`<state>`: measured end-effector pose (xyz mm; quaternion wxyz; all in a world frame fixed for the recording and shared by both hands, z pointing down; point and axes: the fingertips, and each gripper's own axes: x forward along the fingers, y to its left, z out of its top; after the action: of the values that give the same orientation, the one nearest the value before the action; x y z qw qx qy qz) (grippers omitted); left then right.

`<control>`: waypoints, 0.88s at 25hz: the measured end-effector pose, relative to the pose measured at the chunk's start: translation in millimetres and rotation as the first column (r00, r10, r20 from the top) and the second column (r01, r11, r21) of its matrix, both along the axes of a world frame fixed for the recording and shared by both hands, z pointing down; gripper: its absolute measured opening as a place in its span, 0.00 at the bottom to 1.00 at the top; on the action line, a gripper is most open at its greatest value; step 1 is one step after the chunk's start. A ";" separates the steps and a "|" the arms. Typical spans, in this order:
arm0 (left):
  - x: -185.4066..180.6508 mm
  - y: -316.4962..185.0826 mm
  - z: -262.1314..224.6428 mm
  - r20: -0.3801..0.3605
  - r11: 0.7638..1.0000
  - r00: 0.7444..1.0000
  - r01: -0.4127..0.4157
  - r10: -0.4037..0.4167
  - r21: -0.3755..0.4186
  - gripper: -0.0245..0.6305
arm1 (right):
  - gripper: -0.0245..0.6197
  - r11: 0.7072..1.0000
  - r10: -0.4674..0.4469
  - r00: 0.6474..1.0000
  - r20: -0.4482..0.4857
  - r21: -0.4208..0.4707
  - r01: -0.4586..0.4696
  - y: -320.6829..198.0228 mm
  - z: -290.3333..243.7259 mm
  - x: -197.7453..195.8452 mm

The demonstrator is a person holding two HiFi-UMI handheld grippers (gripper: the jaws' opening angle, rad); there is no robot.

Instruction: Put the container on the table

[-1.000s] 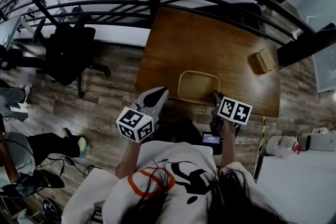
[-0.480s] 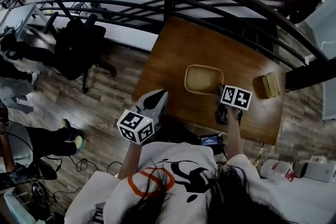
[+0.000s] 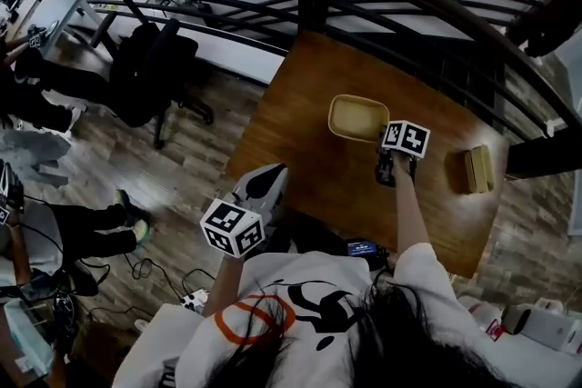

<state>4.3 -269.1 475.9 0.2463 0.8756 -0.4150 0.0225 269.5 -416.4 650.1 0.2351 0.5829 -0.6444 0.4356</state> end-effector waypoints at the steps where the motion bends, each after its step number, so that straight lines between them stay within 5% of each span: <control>1: 0.0 -0.8 0.7 0.006 1.000 1.000 0.006 -0.006 -0.004 0.04 | 0.10 1.000 -0.001 1.000 0.003 -0.005 0.001 -8.8 6.2 0.9; 11: -9.4 -4.0 10.2 0.053 0.998 0.997 0.056 -0.055 -0.029 0.04 | 0.10 0.997 -0.037 0.999 -0.035 -0.063 0.035 -60.2 53.0 -2.2; 22: -1.4 -21.7 15.0 0.081 1.000 0.997 0.005 -0.003 -0.029 0.04 | 0.16 0.995 0.010 1.000 0.008 -0.103 -0.009 -63.3 69.7 -7.8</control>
<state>3.0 -290.7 491.0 0.2420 0.8695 -0.4259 0.0634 261.7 -479.6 719.8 0.2600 0.5712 -0.6194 0.4716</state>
